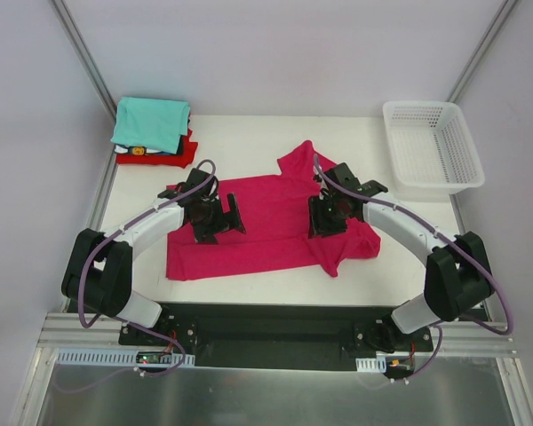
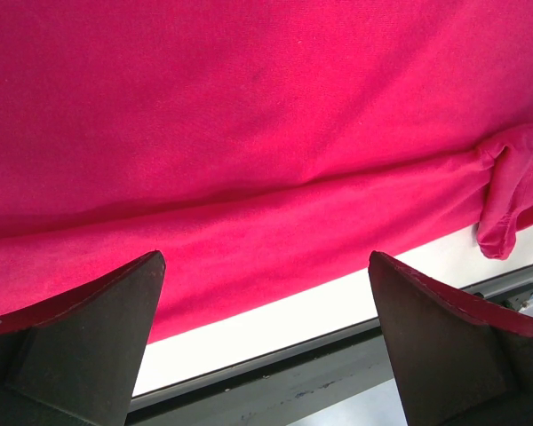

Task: Fold and stack the t-shirts

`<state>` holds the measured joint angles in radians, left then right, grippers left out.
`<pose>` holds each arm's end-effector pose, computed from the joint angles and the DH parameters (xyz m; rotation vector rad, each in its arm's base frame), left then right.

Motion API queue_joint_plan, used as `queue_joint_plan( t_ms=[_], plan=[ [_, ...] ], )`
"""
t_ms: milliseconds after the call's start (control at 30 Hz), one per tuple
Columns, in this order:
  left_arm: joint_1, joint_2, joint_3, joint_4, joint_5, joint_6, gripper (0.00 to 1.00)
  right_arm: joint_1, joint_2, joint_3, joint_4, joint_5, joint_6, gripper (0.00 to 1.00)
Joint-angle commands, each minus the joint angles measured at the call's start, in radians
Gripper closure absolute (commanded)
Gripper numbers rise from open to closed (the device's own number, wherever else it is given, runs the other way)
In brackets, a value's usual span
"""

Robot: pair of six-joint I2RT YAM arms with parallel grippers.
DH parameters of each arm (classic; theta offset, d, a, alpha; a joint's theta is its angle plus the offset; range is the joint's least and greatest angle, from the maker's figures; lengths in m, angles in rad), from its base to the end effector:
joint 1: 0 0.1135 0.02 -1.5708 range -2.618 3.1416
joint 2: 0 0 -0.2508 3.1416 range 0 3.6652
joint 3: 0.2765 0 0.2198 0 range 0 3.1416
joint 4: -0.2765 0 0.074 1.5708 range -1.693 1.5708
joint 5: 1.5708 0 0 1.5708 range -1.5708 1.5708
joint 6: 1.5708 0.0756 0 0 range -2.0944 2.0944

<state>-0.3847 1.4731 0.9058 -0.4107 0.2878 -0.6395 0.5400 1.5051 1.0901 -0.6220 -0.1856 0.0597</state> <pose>0.2589 -0.1280 0.1786 -0.2218 2.6611 -0.7362 0.2473 0.1645 0.2057 -0.6958 2.5579 0.4496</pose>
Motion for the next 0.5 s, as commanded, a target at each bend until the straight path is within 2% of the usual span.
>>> queue_joint_plan(
  t_ms=[0, 467],
  plan=[
    [0.001, -0.020, -0.001, -0.002, 0.021, 0.014, 0.01, -0.014, 0.035, 0.024, -0.019, 0.032, -0.017, 0.55],
    [0.001, -0.002, 0.024, -0.013, 0.016, 0.020, 0.01, -0.153, 0.069, -0.041, 0.016, 0.021, -0.020, 0.55]
  ],
)
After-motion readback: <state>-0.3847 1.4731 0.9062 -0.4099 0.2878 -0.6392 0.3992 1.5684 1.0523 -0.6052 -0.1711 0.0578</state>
